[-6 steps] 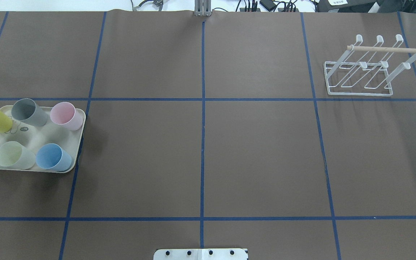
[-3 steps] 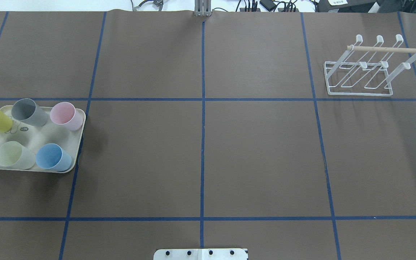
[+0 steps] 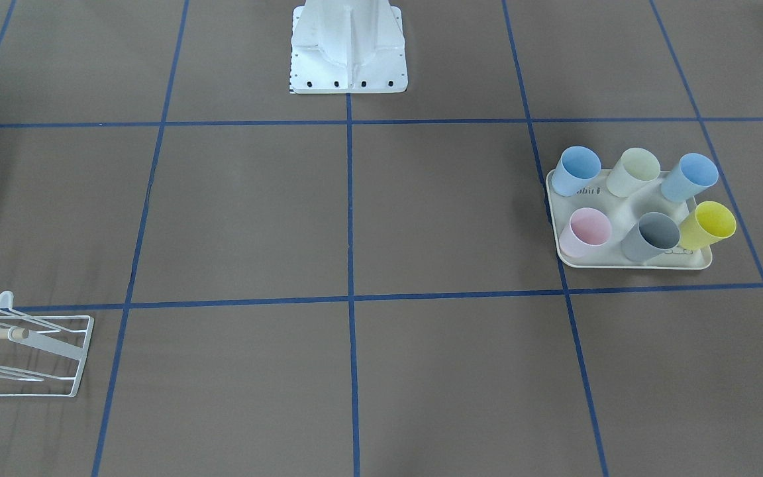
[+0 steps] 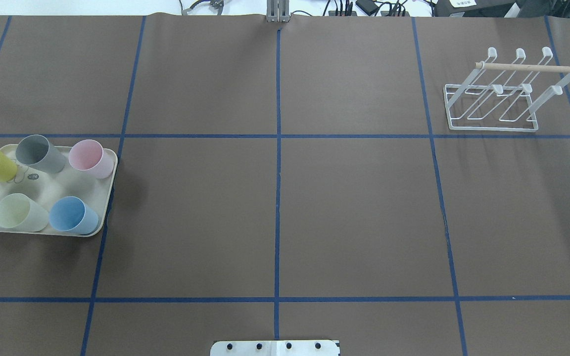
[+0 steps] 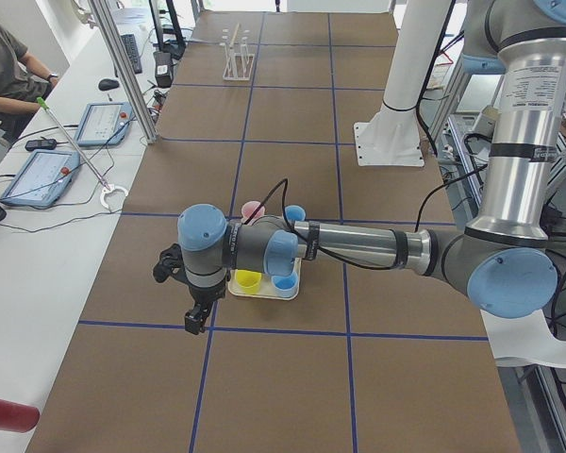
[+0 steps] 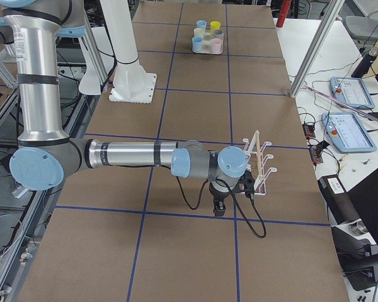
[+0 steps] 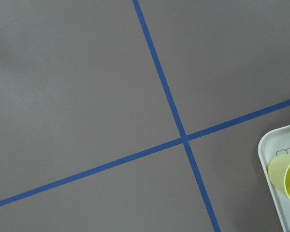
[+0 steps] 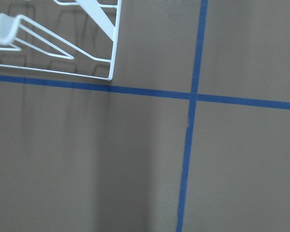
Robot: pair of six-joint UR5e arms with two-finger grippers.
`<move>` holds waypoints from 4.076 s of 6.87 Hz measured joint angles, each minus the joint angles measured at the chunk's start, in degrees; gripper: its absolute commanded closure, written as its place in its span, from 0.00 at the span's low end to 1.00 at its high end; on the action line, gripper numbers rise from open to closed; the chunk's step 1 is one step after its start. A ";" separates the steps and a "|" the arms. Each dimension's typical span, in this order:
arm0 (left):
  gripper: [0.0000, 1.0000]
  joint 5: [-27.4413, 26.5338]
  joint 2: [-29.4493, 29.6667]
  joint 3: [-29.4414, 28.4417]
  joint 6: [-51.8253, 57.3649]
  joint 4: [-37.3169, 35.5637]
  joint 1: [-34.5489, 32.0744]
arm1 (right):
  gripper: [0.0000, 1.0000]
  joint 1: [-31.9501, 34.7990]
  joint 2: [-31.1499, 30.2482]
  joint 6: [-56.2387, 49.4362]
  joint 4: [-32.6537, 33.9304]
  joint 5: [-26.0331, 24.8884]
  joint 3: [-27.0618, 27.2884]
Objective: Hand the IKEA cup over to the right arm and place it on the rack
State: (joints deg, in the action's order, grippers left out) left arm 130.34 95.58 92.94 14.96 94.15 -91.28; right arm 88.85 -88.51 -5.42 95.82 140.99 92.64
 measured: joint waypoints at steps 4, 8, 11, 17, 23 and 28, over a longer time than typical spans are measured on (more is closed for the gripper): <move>0.00 4.79 -0.25 -0.51 -2.96 2.16 4.98 | 0.00 -0.22 3.93 7.48 -0.15 2.06 2.13; 0.00 6.55 -5.63 -3.95 -23.94 21.27 10.76 | 0.00 -2.77 9.53 9.07 0.36 1.95 3.48; 0.06 6.23 -7.19 -6.98 -32.85 31.09 15.98 | 0.00 -3.27 11.11 16.21 -0.05 2.46 7.28; 0.74 5.98 -6.41 -8.97 -36.59 33.85 22.20 | 0.00 -3.49 12.78 21.02 0.04 3.04 9.64; 1.00 5.80 -6.76 -7.89 -35.85 33.43 20.69 | 0.00 -3.85 13.57 22.11 0.09 3.71 11.02; 1.00 -5.41 -3.57 -3.37 -38.42 30.91 8.20 | 0.00 -8.45 18.55 29.54 -0.17 0.77 11.94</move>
State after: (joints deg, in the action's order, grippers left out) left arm 124.93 92.01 89.57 -23.46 125.06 -83.08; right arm 80.39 -69.96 24.12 95.65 141.76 104.58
